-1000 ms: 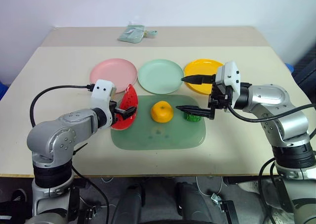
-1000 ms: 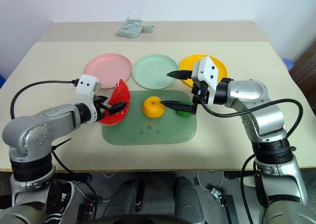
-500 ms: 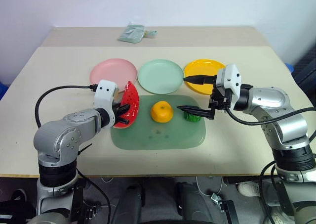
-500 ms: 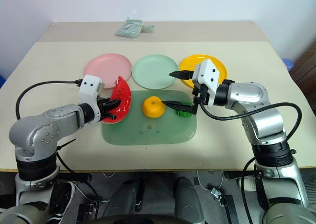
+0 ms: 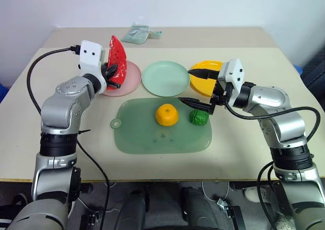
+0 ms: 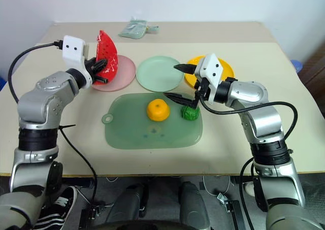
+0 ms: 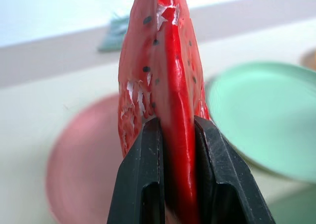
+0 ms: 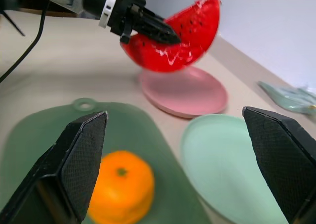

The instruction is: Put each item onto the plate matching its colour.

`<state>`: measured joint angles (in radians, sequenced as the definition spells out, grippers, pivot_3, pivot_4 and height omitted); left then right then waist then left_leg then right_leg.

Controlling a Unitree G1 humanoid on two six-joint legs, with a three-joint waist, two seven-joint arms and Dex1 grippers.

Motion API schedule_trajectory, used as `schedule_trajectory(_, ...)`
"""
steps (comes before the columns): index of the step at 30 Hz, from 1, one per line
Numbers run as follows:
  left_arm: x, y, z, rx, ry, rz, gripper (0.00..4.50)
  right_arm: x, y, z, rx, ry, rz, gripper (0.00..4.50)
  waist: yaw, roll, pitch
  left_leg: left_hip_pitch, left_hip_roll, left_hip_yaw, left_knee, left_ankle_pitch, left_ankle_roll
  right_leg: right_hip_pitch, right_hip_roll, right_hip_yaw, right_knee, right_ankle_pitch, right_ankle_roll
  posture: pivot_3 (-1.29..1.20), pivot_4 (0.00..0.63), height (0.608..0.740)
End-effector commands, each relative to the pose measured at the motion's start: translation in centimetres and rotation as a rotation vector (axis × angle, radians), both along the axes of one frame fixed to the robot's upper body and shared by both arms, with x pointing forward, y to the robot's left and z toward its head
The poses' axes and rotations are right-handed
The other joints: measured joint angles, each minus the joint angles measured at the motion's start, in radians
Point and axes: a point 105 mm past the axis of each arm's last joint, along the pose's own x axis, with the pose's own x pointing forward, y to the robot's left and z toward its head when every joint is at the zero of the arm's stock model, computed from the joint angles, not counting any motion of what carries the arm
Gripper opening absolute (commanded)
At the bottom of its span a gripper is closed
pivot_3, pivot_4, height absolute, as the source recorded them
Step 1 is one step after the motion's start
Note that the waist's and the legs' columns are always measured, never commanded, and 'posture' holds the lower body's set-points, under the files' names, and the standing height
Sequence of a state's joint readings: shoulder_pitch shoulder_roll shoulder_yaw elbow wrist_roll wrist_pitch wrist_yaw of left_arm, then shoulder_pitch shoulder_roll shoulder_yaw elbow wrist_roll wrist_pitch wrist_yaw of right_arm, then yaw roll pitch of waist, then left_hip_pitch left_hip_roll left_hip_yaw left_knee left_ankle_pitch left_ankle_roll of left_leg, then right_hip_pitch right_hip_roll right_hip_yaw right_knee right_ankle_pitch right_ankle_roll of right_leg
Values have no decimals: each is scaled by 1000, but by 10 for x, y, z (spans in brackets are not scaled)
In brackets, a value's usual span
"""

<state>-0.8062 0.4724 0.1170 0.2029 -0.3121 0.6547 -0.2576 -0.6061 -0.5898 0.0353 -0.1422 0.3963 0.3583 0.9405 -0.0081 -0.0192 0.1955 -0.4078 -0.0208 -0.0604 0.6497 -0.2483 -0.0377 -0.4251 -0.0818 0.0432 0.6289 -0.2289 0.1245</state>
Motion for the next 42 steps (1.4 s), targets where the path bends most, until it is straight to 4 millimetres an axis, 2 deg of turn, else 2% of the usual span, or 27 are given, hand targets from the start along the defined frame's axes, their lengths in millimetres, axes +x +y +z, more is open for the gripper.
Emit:
schedule_trajectory(1,18,5,17,-36,-97,36,209,-7,5,13,13,-42,32,4500,-1,0,0,0,0,0,0,0,0,0,0,0,0,0,0,0,150,738)
schedule_trajectory(3,29,6,12,-65,-86,51,209,-11,7,13,18,-29,52,4500,-3,0,0,0,0,0,0,0,0,0,0,0,0,0,0,0,150,738)
schedule_trajectory(5,36,5,9,-45,-90,58,209,-4,3,13,5,-54,-8,4500,-4,0,0,0,0,0,0,0,0,0,0,0,0,0,0,0,150,738)
schedule_trajectory(7,40,1,1,-39,-77,30,209,3,-1,12,-4,-67,-64,4500,-6,0,0,0,0,0,0,0,0,-1,0,0,0,0,0,0,150,738)
schedule_trajectory(10,42,1,-8,-40,-54,9,209,3,-2,13,6,-61,-78,4500,-7,0,0,0,0,0,-1,0,0,-2,0,0,1,0,0,0,150,738)
schedule_trajectory(11,42,2,-9,-49,-55,9,1247,3,-3,13,6,-61,-81,4500,-7,0,0,0,0,0,-1,0,0,-2,0,0,1,0,0,0,150,738)
schedule_trajectory(12,42,3,-9,-55,-57,12,1553,3,-3,13,4,-65,-86,4500,-6,0,0,-1,0,0,-1,0,0,-2,0,0,1,0,0,0,150,738)
schedule_trajectory(16,37,-1,4,-54,-115,-57,3470,1,-5,12,7,-59,-85,4500,-4,0,0,-1,0,0,-1,0,0,-2,0,0,1,0,0,0,150,738)
schedule_trajectory(17,35,0,8,-41,-129,-54,4109,1,-5,12,8,-57,-83,4500,-4,0,0,-1,0,0,-1,0,0,-2,0,0,1,0,0,0,150,738)
schedule_trajectory(18,34,4,13,-20,-142,-41,4455,1,-5,11,6,-56,-81,4500,-5,0,0,-1,0,0,0,0,0,-2,0,0,1,0,0,0,150,738)
schedule_trajectory(21,26,11,27,-7,-169,-41,4455,1,-4,12,13,-46,-71,4500,-8,0,0,-1,0,0,-1,0,0,-2,0,0,1,0,0,0,150,738)
schedule_trajectory(23,16,6,41,-30,-197,-114,4455,1,-3,12,17,-41,-62,4500,-9,0,0,-1,0,0,-1,0,0,-2,0,0,1,0,0,0,150,738)
schedule_trajectory(25,-6,-5,60,-64,-228,-259,4455,-1,-1,12,17,-34,-42,4500,-11,0,0,-1,0,0,-1,0,0,-2,0,0,1,0,0,0,150,738)
schedule_trajectory(26,-15,-10,64,-76,-232,-321,4455,-1,-1,12,15,-32,-38,4500,-11,0,0,-1,0,0,-1,0,0,-2,0,0,1,0,0,0,150,738)
schedule_trajectory(28,-49,-19,66,-83,-218,-540,4455,-4,1,9,-3,-25,-16,4500,-12,0,0,-1,0,0,-1,0,0,-2,0,0,1,0,0,0,150,738)
schedule_trajectory(31,-95,-26,50,-24,-125,-800,4455,-8,1,3,-40,-2,10,4500,-19,0,0,0,1,0,-2,0,0,-2,0,1,1,0,0,0,150,738)
schedule_trajectory(33,-115,-28,37,10,-53,-896,4455,-8,-2,0,-64,10,16,4500,-22,1,0,0,1,0,-2,0,0,-2,1,1,1,0,0,0,150,738)
schedule_trajectory(37,-130,-27,18,70,-24,-929,4455,-7,-2,0,-69,11,21,4500,-9,0,0,0,1,0,-1,0,0,-1,0,1,1,0,0,0,150,738)
schedule_trajectory(40,-141,-30,9,52,2,-991,4455,-9,7,-1,-64,20,41,4500,-8,0,0,0,1,1,-1,0,0,-1,0,1,1,0,0,0,150,738)
schedule_trajectory(42,-143,-29,4,92,-17,-970,4455,-12,16,-8,-79,28,59,4500,-9,0,0,0,1,0,-1,0,0,-1,0,1,1,0,0,0,150,738)
